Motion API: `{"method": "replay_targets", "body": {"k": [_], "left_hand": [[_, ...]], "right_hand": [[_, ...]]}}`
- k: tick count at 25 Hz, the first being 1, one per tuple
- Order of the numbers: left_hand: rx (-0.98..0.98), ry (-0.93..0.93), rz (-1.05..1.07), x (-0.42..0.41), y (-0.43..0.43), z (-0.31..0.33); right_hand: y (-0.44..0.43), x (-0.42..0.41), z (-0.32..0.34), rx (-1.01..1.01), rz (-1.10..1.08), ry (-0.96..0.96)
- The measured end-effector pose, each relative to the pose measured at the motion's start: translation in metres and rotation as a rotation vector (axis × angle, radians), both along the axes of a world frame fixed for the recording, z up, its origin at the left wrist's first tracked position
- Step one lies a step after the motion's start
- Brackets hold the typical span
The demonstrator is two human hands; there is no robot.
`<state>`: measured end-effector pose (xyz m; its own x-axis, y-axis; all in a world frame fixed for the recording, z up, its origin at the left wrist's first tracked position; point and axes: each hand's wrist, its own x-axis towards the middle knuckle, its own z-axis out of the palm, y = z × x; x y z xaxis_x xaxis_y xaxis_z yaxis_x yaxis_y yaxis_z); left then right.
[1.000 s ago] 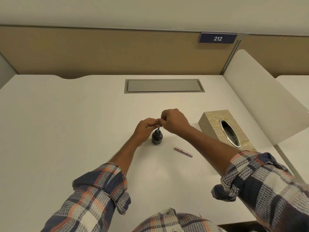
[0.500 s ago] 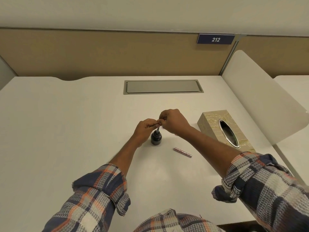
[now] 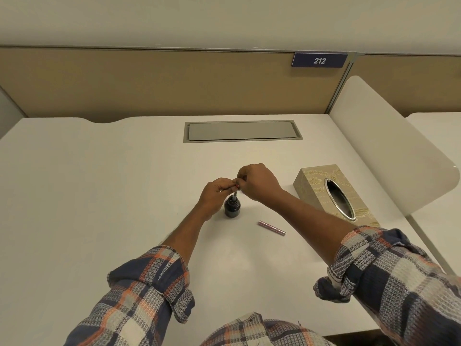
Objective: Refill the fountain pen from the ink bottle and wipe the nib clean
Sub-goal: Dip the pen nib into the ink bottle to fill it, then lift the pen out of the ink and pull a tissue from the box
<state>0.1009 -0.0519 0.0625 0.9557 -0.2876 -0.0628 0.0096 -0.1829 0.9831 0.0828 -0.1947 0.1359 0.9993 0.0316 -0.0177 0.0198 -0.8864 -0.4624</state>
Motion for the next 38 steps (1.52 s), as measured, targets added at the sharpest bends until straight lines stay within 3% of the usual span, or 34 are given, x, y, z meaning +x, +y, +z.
{"method": "replay_targets", "body": {"k": [19,24,28,38], "left_hand": [[-0.059,-0.003,0.065,0.0,0.004,0.009],[-0.063,-0.03,0.427,-0.006,0.017,0.016],[-0.024,0.115,0.715,-0.017,0.03,0.013],[-0.114,0.304,0.83,-0.061,0.036,0.0]], "right_hand": [[-0.006,-0.001,0.0,0.093,-0.038,-0.059],[-0.016,-0.004,0.0,0.178,-0.12,-0.077],[-0.025,-0.009,-0.001,0.299,-0.175,-0.092],[-0.04,-0.021,-0.006,0.534,-0.368,-0.093]]}}
